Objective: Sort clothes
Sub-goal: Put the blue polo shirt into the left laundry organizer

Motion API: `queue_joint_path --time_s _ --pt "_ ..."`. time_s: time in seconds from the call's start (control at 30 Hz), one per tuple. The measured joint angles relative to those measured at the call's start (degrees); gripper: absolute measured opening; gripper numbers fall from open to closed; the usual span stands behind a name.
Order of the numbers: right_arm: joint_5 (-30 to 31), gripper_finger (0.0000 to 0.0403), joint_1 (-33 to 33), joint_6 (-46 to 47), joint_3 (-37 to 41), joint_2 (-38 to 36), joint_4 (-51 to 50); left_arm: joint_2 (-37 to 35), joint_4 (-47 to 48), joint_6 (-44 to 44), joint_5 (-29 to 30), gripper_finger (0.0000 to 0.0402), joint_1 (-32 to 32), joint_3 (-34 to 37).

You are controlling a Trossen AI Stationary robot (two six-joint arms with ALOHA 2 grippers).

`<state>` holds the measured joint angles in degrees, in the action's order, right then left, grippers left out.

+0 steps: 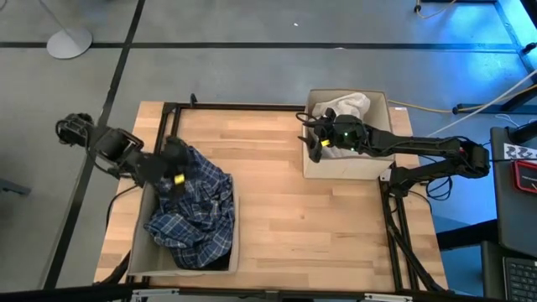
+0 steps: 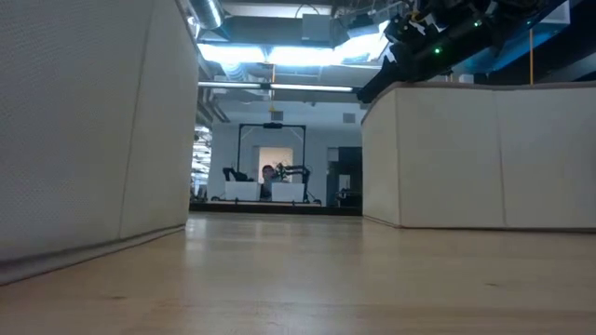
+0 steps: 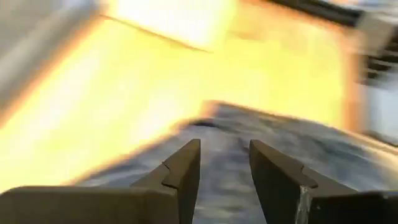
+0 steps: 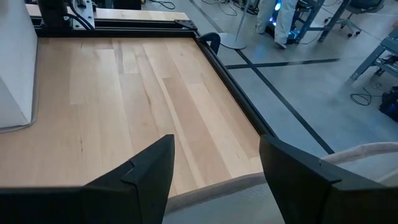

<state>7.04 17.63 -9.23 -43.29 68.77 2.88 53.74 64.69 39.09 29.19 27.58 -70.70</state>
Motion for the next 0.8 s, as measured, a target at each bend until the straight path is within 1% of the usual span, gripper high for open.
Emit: queue_joint_path --time_s 0.07,0.13,0.17,0.23,0.27,0.3,0.4,0.47,0.6,0.73,0.77,0.8 --pt "0.05 0.0238 0.0 -0.02 0.0 0.0 0.04 -0.69 6.37 2.97 8.9 0.013 -1.31 0.02" --pt "0.03 0.0238 0.0 -0.02 0.0 0.0 0.04 -1.15 14.45 7.68 15.07 0.0129 -3.58 0.02" --pt "0.04 0.0238 0.0 -0.02 0.0 0.0 0.04 -1.24 18.62 10.58 16.69 0.0129 -4.99 0.02" --pt "0.03 0.0238 0.0 -0.02 0.0 0.0 0.06 -0.99 25.73 15.82 17.48 0.0129 -8.34 0.09" --pt "0.04 0.0238 0.0 -0.02 0.0 0.0 0.06 -0.84 25.65 16.67 17.46 0.0129 -10.22 0.48" --pt "0.03 0.0238 0.0 -0.01 0.0 0.0 0.08 -1.14 24.64 15.11 17.31 0.0129 -12.01 1.16" --pt "0.03 0.0238 0.0 0.02 0.0 0.0 0.23 -1.71 22.52 11.07 13.91 0.0129 -16.69 2.95" --pt "0.03 0.0238 0.0 0.02 0.02 0.0 0.33 -1.3 24.31 9.65 11.68 0.0129 -19.86 4.18" --pt "0.03 0.0238 0.0 0.03 0.02 0.0 0.34 -0.57 25.18 6.21 4.49 0.0129 -24.86 6.83" --pt "0.03 0.0238 0.0 0.04 0.02 0.0 0.37 -0.48 23.06 2.24 -0.92 0.0129 -26.92 7.52" --pt "0.01 0.0238 0.0 0.04 0.02 0.0 0.37 -0.48 20.76 0.7 -2.91 0.0129 -26.91 7.52" --pt "0.02 0.0238 0.0 0.06 0.02 0.0 0.37 -0.51 17.87 -1.53 -6.16 0.0129 -26.89 7.52"
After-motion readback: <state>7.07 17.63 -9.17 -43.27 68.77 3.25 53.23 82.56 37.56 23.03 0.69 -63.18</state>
